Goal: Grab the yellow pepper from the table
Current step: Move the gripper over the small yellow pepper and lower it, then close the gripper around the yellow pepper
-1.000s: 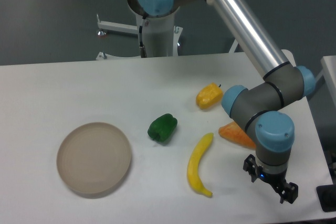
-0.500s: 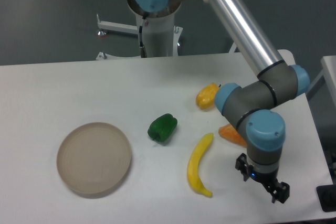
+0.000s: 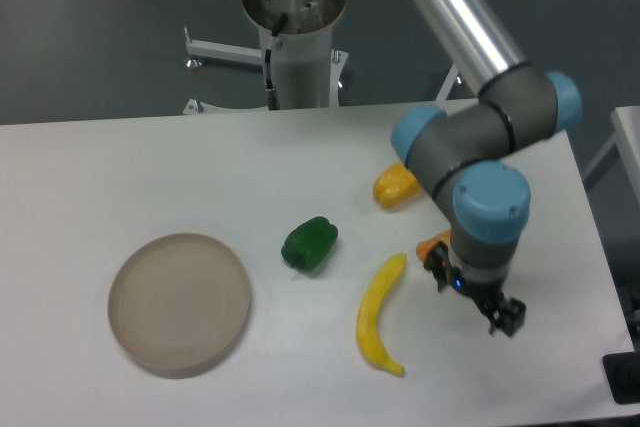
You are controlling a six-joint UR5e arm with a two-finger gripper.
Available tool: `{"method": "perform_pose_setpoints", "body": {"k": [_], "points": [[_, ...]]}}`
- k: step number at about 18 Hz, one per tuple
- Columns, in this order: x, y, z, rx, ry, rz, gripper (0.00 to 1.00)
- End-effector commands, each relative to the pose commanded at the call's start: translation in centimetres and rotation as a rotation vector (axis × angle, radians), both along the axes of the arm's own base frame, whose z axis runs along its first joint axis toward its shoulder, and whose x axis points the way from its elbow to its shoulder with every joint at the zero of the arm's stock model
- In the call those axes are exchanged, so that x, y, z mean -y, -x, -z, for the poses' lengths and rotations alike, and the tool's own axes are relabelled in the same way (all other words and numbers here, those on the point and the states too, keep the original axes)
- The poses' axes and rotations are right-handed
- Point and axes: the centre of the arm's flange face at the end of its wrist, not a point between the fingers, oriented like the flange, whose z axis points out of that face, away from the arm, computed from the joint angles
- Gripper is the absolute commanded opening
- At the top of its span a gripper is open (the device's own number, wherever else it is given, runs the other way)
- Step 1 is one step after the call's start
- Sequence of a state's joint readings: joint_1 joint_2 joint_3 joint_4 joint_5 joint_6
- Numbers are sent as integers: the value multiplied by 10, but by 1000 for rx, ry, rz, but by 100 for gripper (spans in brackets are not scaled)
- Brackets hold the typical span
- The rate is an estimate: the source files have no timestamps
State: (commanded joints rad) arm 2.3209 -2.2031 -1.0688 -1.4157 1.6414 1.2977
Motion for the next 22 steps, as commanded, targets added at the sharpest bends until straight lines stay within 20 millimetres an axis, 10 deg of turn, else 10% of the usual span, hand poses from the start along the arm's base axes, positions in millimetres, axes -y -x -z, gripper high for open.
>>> {"method": "perform_pose_setpoints", "body": {"k": [5, 12, 22], "points": [[53, -27, -5, 54, 56, -11, 100], [117, -71, 37, 105, 180, 60, 100], [141, -89, 73, 42, 146, 95, 100]]}}
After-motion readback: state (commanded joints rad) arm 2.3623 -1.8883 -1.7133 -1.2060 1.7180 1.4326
